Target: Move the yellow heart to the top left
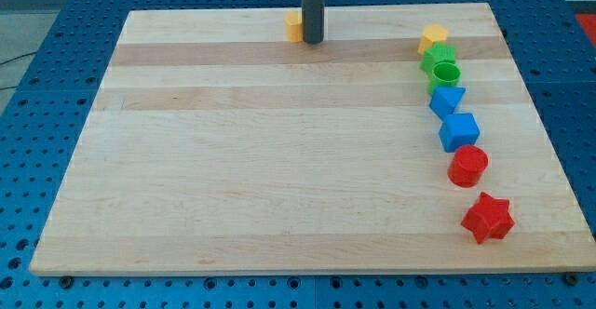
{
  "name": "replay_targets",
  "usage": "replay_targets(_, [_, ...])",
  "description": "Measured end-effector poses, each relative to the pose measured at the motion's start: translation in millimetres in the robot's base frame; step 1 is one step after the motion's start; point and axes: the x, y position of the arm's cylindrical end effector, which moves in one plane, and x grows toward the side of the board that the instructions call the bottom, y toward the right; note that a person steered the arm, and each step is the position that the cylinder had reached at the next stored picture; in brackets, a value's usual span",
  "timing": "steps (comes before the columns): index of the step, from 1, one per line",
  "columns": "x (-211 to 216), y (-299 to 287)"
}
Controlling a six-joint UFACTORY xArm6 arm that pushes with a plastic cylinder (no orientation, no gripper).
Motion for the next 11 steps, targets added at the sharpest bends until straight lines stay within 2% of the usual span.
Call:
replay_targets(1, [-7, 3])
replay_targets(2, [-28, -47])
replay_targets(3, [-33, -60])
replay_targets(4, [-48, -41])
replay_targets(5, [-57, -98])
replay_targets(6, [-46, -160])
replay_targets(7, [-35, -125])
replay_targets(9, [-33, -232])
replay_targets(11, [-32, -232])
